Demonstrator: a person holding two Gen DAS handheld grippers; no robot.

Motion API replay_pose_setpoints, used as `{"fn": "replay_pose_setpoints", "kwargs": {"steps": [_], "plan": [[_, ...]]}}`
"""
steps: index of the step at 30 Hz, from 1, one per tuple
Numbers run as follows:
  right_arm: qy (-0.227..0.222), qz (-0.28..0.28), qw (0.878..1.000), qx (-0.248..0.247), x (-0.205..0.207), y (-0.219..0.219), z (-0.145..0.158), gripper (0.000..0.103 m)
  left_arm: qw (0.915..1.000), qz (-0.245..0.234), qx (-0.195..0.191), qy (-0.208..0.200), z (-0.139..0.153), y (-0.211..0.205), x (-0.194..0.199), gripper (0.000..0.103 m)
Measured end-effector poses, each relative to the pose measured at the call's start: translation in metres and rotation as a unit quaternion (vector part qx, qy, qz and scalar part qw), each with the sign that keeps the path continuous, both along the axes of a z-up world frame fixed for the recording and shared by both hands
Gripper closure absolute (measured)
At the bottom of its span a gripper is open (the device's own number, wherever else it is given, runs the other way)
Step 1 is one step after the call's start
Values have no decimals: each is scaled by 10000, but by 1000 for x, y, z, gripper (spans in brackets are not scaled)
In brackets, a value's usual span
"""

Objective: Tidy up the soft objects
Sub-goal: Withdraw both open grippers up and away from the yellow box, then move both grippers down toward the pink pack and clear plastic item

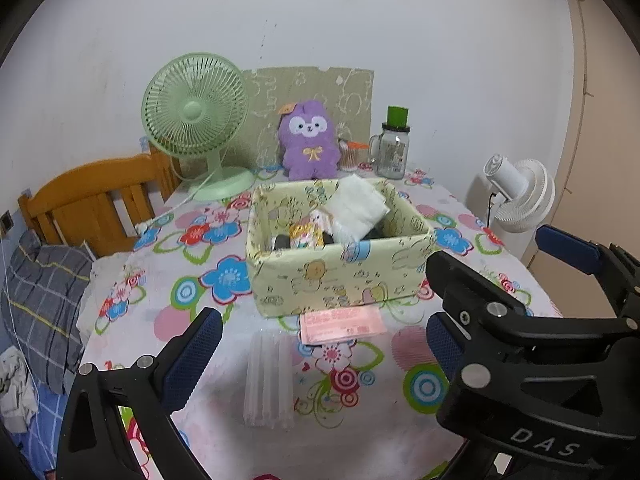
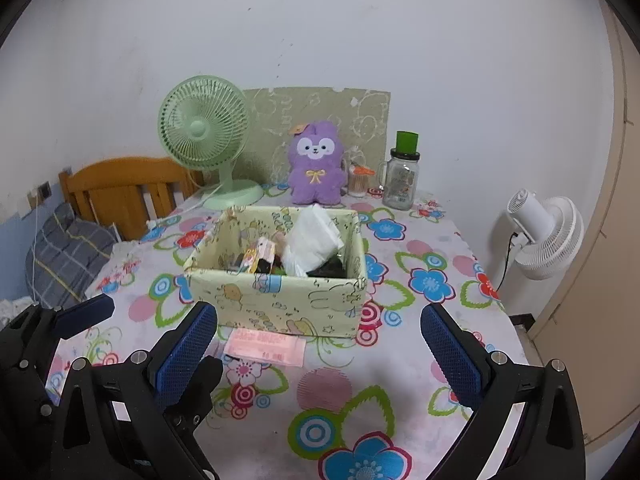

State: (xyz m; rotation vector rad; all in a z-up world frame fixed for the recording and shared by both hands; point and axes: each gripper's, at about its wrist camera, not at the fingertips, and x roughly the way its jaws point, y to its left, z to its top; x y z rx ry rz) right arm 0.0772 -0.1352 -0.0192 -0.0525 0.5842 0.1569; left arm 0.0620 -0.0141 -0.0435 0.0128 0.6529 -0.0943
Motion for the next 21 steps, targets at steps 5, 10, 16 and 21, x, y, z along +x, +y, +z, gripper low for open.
{"fn": "replay_pose_setpoints", "kwargs": {"steps": [5, 10, 16, 21], "plan": [[-1, 5, 10000, -93, 0, 6, -11, 0, 9999, -46, -25, 113, -13, 5, 2, 0], [171, -30, 9998, 30, 4, 11, -26, 0, 9998, -20, -7, 201, -25, 11, 5, 0], [244, -24, 9997, 16, 11, 22, -45, 0, 9994, 49, 37, 335, -43, 19, 11, 0], [404, 63, 9992, -28, 22, 30, -60, 0, 9981, 92, 1, 603, -58, 25, 22, 0]]}}
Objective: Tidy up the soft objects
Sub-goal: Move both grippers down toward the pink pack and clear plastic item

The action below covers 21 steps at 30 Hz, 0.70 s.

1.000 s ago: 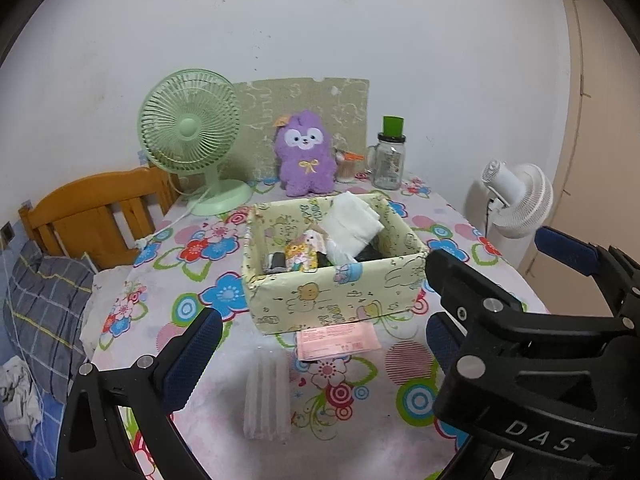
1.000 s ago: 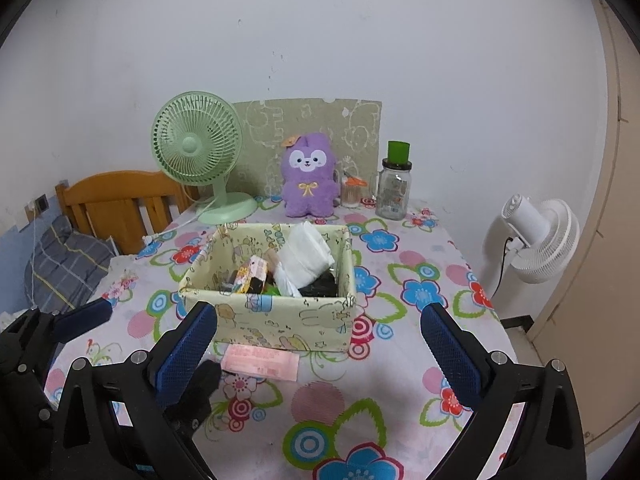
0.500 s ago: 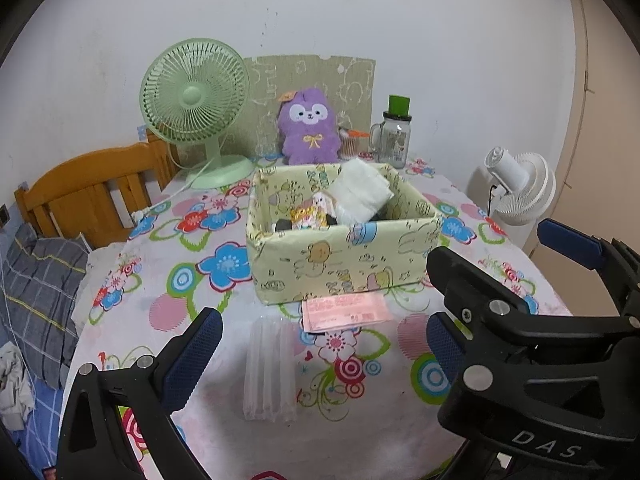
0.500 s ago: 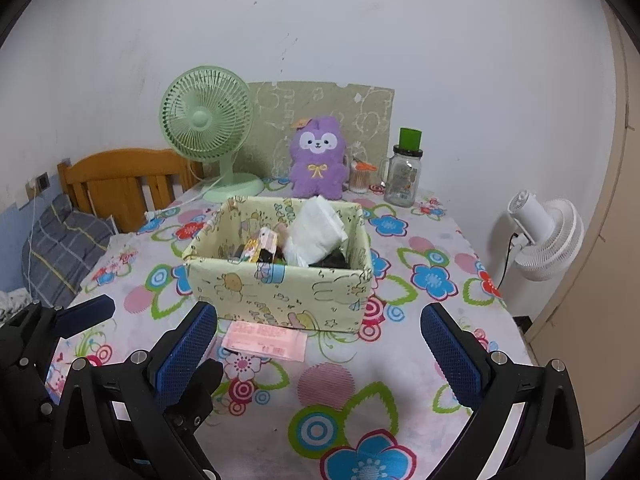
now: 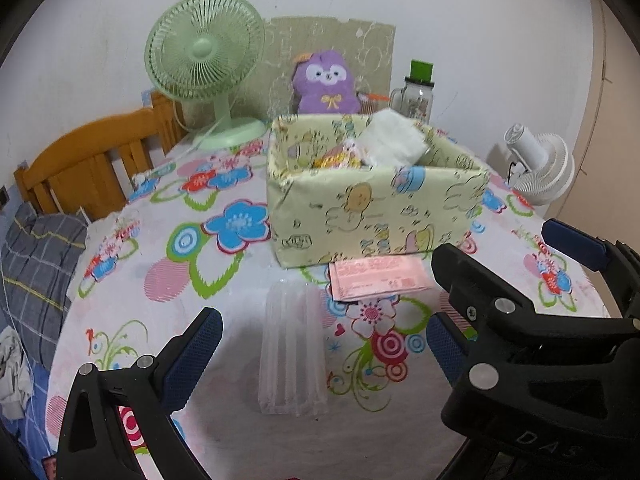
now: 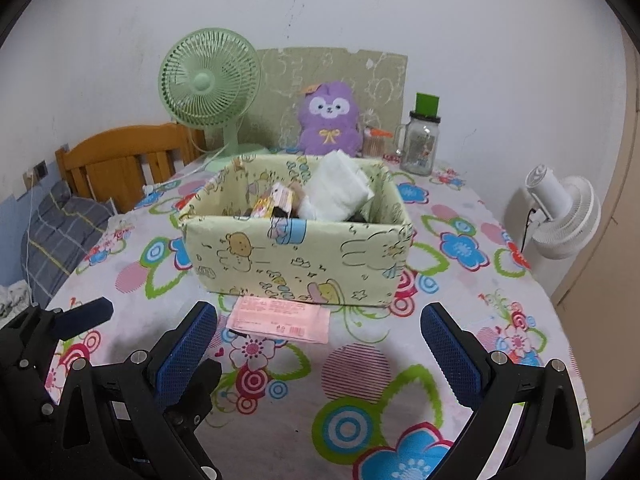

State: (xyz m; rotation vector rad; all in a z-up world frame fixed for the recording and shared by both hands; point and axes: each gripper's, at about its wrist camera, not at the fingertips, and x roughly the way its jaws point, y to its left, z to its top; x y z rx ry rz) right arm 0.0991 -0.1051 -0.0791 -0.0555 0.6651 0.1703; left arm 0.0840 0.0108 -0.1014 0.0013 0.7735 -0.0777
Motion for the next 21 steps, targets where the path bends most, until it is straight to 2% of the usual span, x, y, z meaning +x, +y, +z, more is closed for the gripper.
{"fn": "replay_pose_setpoints", "kwargs": {"steps": [11, 21], "plan": [[356, 138, 9993, -13, 25, 8, -30, 0, 9993, 68, 26, 379, -28, 7, 22, 5], [557, 328, 9978, -114, 45, 11, -47, 0, 9979, 151, 84, 622, -42, 6, 36, 19]]}}
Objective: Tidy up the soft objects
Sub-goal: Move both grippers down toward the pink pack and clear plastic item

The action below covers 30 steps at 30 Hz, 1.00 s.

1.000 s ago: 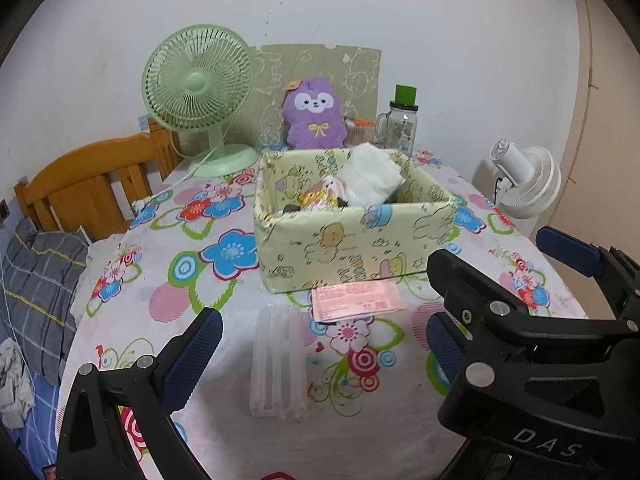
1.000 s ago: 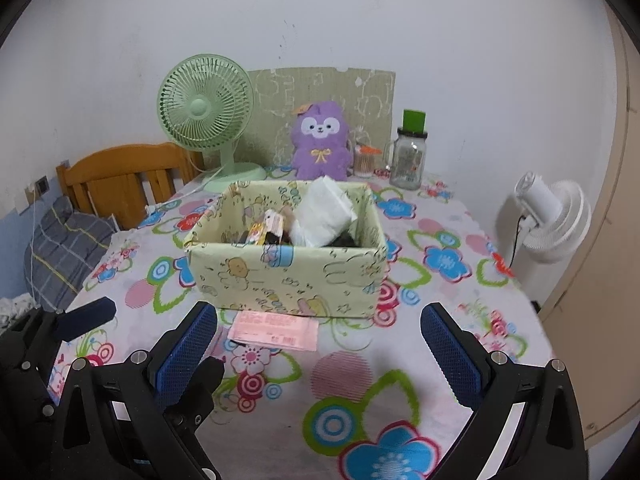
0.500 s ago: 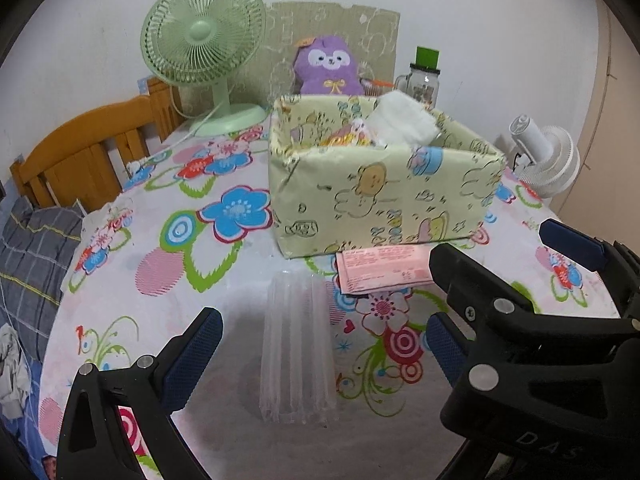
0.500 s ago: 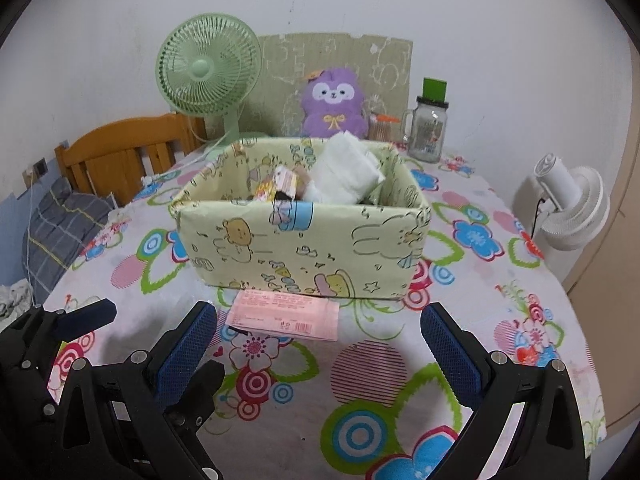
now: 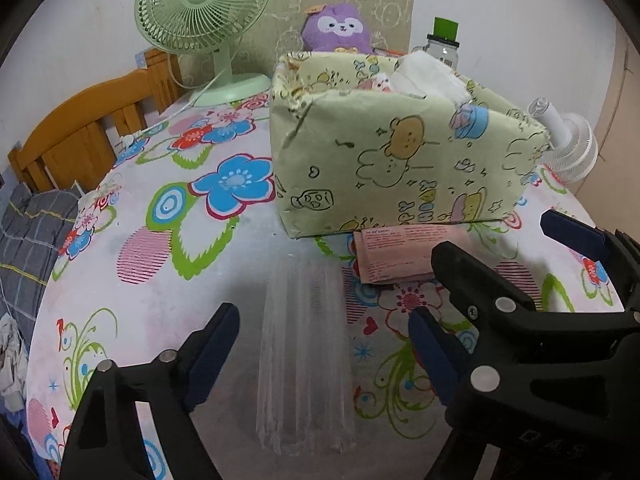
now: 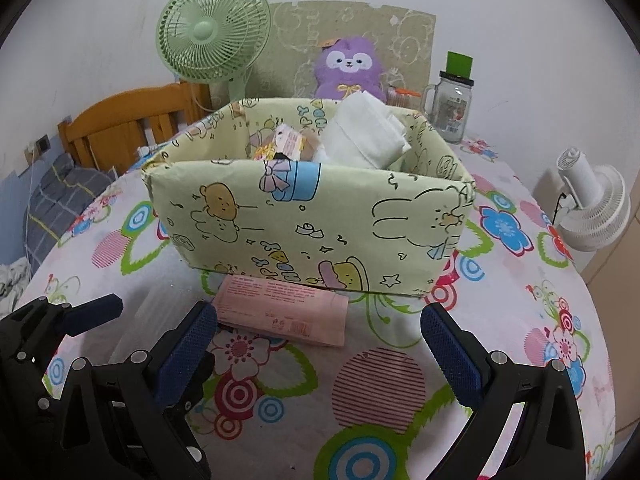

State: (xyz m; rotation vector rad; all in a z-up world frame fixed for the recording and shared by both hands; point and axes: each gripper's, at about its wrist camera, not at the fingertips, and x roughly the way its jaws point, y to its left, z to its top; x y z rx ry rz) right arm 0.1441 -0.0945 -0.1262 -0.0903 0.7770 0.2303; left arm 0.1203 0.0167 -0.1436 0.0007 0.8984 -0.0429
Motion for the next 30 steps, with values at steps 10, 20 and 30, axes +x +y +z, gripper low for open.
{"fn": "replay_pose_setpoints", "kwargs": {"steps": [10, 20, 30], "plan": [[103, 175, 9998, -81, 14, 1, -13, 0, 10000, 23, -1, 56, -5, -4, 5, 58], [350, 271, 9989, 154, 33, 1, -19, 0, 10000, 3, -47, 80, -5, -4, 15, 60], [733, 406, 9956, 412, 43, 3, -29, 0, 9999, 3, -35, 101, -5, -4, 17, 60]]}}
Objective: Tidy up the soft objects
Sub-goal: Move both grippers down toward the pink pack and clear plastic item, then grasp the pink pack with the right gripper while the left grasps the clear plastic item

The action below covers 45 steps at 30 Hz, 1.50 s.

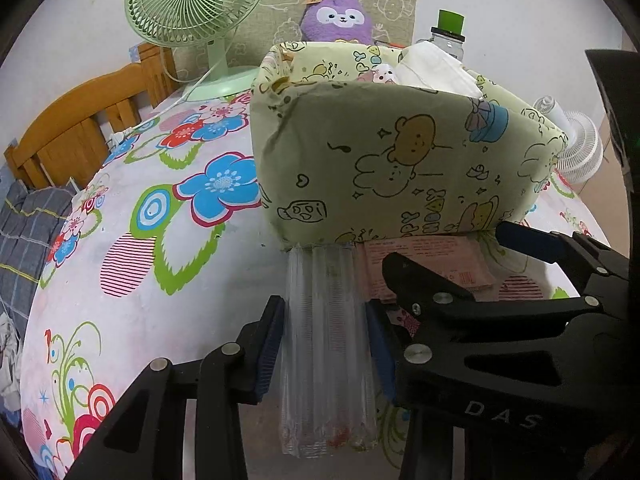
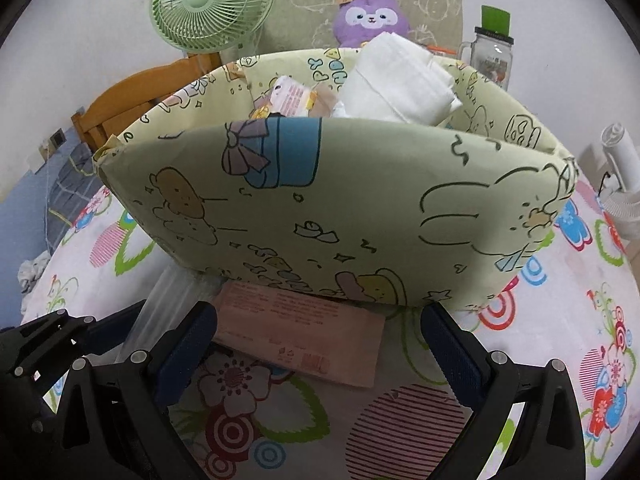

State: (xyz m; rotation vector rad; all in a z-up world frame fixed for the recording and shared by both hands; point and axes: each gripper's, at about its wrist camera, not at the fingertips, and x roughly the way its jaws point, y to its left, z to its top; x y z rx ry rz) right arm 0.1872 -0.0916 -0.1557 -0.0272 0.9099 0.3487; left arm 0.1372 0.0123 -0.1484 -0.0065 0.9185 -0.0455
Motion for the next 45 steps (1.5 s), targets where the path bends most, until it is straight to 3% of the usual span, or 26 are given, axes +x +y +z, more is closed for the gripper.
{"fn": "replay_pose_setpoints", "kwargs": {"steps": [11, 27, 33, 45], "plan": [[259, 238, 9986, 391, -10, 4, 0, 0, 10000, -44, -3, -5, -1, -2, -4, 60], [500, 361, 9968, 512, -31, 14, 3, 0, 9999, -96, -40, 13, 0, -2, -21, 60], [535, 394, 9966, 488, -41, 17, 3, 0, 9999, -91, -76, 14, 0, 1, -29, 60], [174, 320, 9993, 82, -31, -1, 16, 3, 9999, -17, -94, -35, 4, 9, -22, 57]]}}
